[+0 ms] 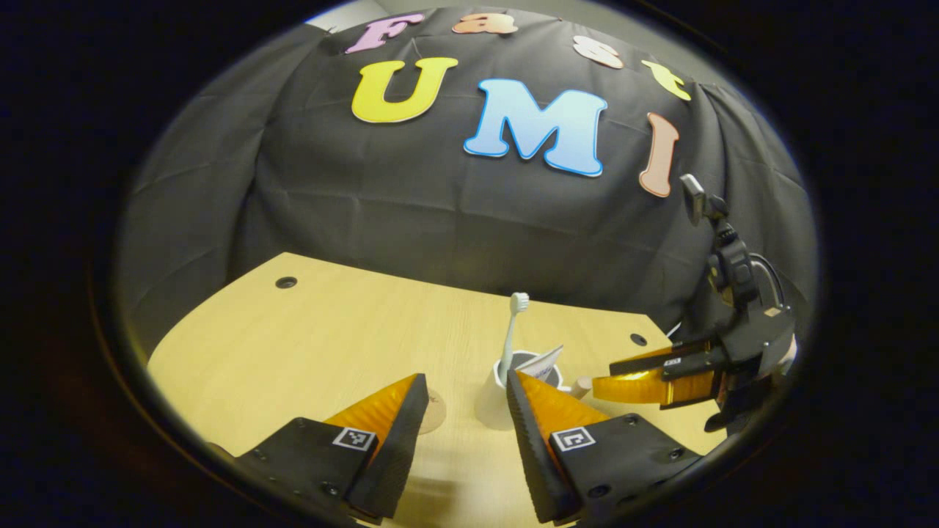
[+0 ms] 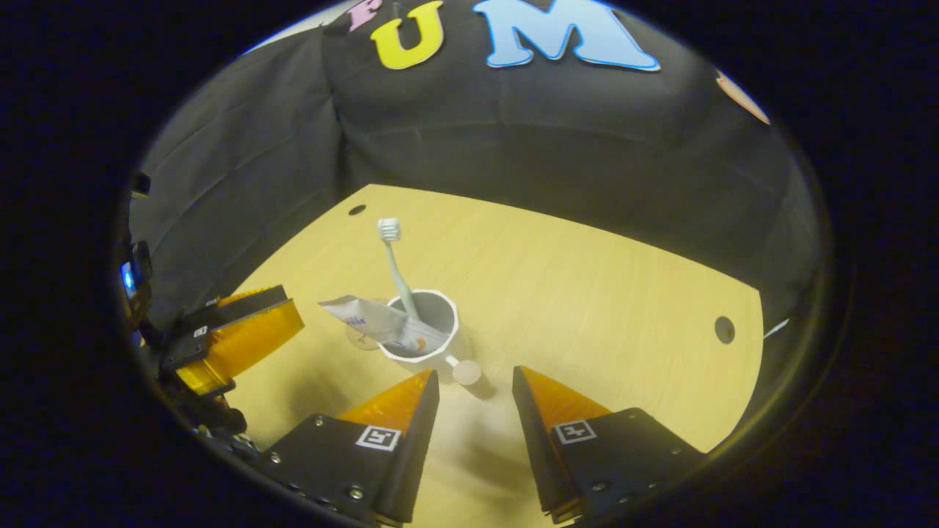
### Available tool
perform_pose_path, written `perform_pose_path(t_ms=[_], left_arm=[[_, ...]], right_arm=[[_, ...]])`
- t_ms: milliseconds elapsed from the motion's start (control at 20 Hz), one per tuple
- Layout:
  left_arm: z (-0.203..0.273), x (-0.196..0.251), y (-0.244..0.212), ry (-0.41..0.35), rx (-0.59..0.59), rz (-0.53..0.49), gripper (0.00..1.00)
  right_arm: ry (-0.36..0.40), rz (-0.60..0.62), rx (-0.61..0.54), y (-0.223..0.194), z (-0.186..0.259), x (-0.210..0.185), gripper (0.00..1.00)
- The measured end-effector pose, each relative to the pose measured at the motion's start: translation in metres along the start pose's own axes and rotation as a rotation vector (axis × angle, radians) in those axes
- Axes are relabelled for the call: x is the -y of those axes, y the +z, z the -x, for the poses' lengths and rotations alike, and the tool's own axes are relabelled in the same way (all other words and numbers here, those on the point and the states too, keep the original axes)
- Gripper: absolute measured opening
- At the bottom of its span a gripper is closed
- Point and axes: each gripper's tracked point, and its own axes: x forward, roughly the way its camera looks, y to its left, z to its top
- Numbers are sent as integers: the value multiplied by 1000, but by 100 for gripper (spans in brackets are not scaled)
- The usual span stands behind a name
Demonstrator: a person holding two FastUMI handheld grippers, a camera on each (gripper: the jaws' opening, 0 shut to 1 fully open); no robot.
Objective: Put the toothbrush and toothpaste on the desktop into the cup, then pick up the cup and place it on the coaster on the desktop.
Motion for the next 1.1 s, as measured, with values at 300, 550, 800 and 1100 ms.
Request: perform_pose_path(t_ms=[300, 550, 800, 1100], left_arm=[[20, -24, -21, 22, -52, 12, 72], [27, -36, -25, 35, -68, -2, 72], [32, -51, -29, 55, -76, 17, 72], [43, -68, -41, 82, -96, 42, 72]], right_arm=[[49, 141, -94, 3, -20, -7, 61], [70, 248, -178, -10, -31, -12, 59], [84, 304, -234, -15, -45, -14, 60], [78, 286, -265, -18, -51, -6, 25]])
